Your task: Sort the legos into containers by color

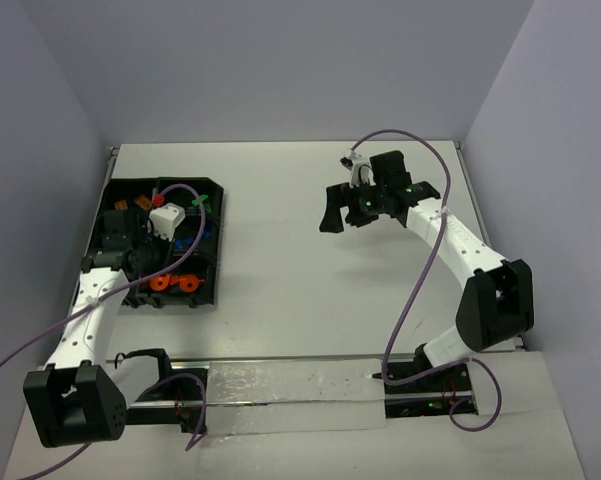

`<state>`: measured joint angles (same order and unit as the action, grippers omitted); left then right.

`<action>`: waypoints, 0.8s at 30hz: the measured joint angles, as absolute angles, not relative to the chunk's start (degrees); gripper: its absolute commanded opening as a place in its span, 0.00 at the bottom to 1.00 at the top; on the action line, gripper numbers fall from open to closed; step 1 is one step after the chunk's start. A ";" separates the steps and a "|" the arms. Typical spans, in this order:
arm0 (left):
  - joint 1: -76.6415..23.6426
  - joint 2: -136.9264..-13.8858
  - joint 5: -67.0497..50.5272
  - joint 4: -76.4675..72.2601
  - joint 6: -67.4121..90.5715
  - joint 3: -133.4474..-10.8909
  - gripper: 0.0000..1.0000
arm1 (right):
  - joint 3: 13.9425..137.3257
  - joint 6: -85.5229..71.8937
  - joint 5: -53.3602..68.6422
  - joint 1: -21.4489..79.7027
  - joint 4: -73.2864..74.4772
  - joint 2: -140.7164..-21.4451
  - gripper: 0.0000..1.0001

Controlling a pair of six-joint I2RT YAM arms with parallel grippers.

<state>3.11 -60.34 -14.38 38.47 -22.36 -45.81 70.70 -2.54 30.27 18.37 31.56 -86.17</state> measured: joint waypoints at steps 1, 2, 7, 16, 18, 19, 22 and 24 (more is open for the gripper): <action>3.11 -60.67 -14.20 38.50 -22.39 -45.69 0.41 | 70.70 -2.33 29.70 18.37 31.67 -85.96 1.00; 3.11 -60.90 -14.09 38.57 -22.44 -45.65 0.45 | 70.70 -2.13 29.26 18.37 31.78 -85.87 1.00; 3.11 -60.99 -13.98 38.92 -23.19 -45.63 0.61 | 70.29 -1.70 27.53 18.37 32.15 -85.80 1.00; 3.11 -61.50 -16.32 42.10 -22.57 -47.81 0.83 | 69.66 -1.56 24.80 18.37 32.22 -84.74 1.00; 3.11 -63.70 -17.88 43.22 -20.85 -51.71 0.90 | 69.51 -1.56 23.59 18.30 32.14 -83.69 1.00; 3.11 -65.54 -18.64 43.66 -19.95 -54.45 0.99 | 69.42 -1.55 22.99 18.19 32.08 -83.07 1.00; 3.10 -73.31 -20.81 44.05 -16.93 -65.58 0.99 | 69.38 -1.60 21.55 17.33 31.69 -81.30 1.00; 3.11 -77.98 -21.55 43.59 -14.73 -72.53 0.99 | 69.39 -1.63 20.61 15.99 31.15 -80.57 1.00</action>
<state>3.11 -77.98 -21.55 43.59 -14.73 -72.53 69.39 -1.63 20.61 15.99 31.15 -80.57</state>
